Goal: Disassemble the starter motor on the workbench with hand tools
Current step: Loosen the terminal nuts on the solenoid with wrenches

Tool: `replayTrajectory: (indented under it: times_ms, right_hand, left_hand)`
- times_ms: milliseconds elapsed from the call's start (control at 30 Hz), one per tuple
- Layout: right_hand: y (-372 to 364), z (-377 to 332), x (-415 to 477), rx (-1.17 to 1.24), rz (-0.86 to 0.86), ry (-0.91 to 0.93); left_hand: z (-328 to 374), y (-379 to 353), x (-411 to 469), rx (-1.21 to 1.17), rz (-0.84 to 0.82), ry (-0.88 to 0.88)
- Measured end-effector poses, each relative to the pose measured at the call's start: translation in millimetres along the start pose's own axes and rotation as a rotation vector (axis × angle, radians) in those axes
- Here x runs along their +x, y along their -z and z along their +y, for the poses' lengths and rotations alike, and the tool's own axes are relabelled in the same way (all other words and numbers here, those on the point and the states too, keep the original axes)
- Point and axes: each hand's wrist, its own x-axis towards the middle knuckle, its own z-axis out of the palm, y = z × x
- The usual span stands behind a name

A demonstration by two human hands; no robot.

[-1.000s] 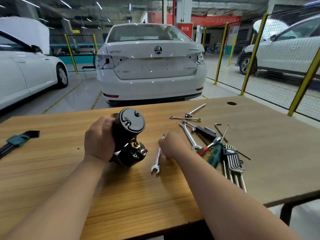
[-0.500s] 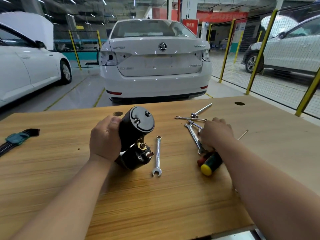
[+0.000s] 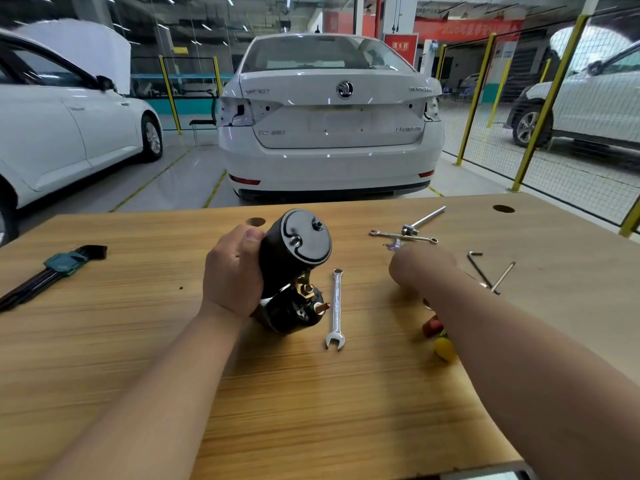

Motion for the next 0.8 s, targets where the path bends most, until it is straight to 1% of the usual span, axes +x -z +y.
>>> replayTrajectory:
  times_ms: [33,67,100,133,200,233,267,333,367,467,533,600,667,733,800]
  right_hand:
    - [4,-2,-3,0.059,0.019,0.023]
    - [9,-4,-7,0.192,0.053,0.045]
    - [16,-4,-15,0.3,0.072,0.105]
    - [21,-4,-23,0.477,0.064,0.169]
    - [21,0,-56,1.064,0.027,0.27]
    - [20,1,-78,1.318,-0.047,0.292]
    - [17,1,-98,1.476,-0.118,0.319]
    - [4,-4,-132,1.673,-0.202,0.342]
    - [-5,-8,-144,1.764,-0.231,0.357]
    - [-21,-19,-162,2.02,-0.228,0.352]
    - [-29,-23,-164,2.187,-0.219,0.343]
    - [-33,-24,-161,2.303,-0.212,0.39]
    - [-37,-24,-155,2.292,-0.147,0.51]
    - [-40,-26,-150,2.097,0.004,0.6]
    - [-42,-26,-145,1.817,0.171,0.619]
  left_hand:
    - [-1,1,-1,0.0,-0.003,-0.021]
    - [-2,3,-2,0.001,-0.011,-0.045]
    - [-3,5,-3,0.004,-0.023,-0.073]
    - [-4,6,-4,0.011,-0.037,-0.105]
    - [-2,11,-5,0.045,-0.072,-0.169]
    - [-1,15,-5,0.08,-0.098,-0.203]
    - [0,19,-4,0.13,-0.136,-0.237]
    - [2,28,-1,0.277,-0.231,-0.278]
    - [4,31,-1,0.356,-0.262,-0.258]
    - [15,35,-2,0.523,-0.278,-0.16]
    - [21,32,-6,0.552,-0.267,-0.115]
    - [25,31,-8,0.505,-0.255,-0.072]
    - [25,31,-10,0.481,-0.253,-0.052]
    - [23,31,-11,0.506,-0.255,-0.034]
    - [21,30,-9,0.539,-0.261,0.004]
